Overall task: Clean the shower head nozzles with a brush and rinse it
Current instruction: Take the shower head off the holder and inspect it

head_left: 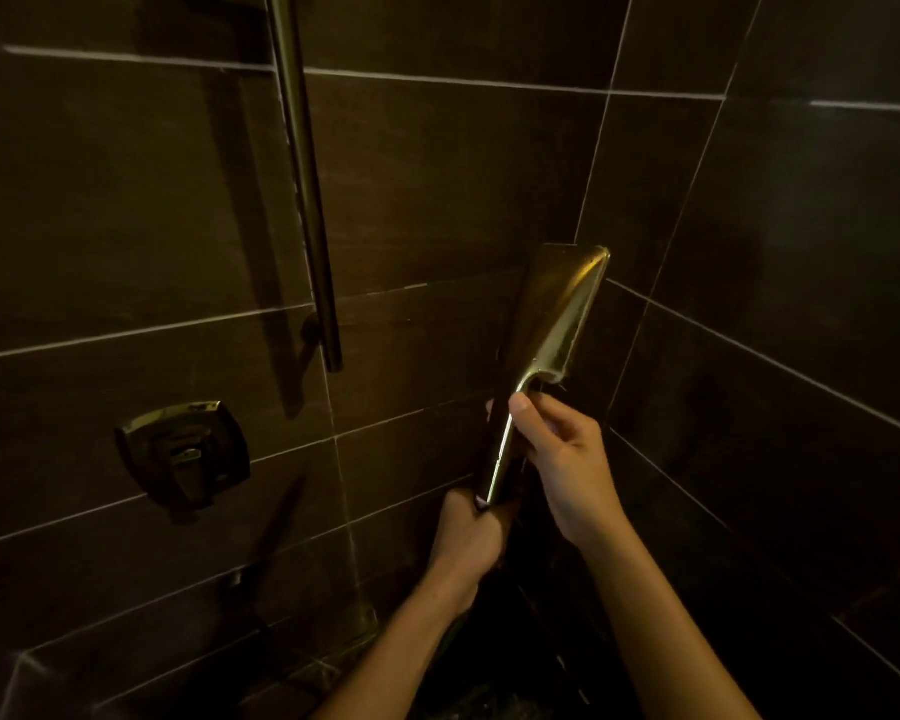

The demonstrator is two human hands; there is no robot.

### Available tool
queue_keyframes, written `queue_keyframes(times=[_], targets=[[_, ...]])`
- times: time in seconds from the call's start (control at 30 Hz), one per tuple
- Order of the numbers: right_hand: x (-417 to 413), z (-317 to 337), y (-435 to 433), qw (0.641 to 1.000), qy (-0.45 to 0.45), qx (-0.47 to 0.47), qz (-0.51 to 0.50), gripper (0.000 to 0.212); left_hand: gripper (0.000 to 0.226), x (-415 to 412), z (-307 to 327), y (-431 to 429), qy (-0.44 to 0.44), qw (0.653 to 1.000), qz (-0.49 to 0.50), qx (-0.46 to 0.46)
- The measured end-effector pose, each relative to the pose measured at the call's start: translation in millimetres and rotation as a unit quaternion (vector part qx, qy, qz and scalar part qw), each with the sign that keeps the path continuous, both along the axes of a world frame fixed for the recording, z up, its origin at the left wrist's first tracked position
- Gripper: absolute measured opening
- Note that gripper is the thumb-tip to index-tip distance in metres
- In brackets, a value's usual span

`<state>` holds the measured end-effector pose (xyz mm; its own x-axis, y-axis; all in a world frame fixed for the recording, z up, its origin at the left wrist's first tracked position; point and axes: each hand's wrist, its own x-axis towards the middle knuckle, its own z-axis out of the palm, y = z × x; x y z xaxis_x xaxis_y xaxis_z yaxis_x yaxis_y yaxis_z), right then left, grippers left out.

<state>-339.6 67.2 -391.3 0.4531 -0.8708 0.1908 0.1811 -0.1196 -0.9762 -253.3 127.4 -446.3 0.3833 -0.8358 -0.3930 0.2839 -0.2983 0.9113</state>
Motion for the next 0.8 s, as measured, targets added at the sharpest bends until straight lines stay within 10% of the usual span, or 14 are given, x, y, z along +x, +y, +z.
queue_keyframes(times=[0.27,0.53,0.8], targets=[[3.8,4.3,-2.1,0.994,-0.047,0.081,0.058,0.03,0.015,-4.0,3.8,1.9,0.02,0.999,-0.028,-0.025],[8.3,14.9,-1.6,0.936,0.246,-0.21,-0.141,0.025,0.023,0.9,2.9,-4.9,-0.049,0.999,0.005,-0.019],[-4.7,21.5,-10.1,0.965,0.231,-0.091,0.088,0.012,0.04,-0.9,-10.5,-1.3,-0.019,1.0,0.009,-0.011]])
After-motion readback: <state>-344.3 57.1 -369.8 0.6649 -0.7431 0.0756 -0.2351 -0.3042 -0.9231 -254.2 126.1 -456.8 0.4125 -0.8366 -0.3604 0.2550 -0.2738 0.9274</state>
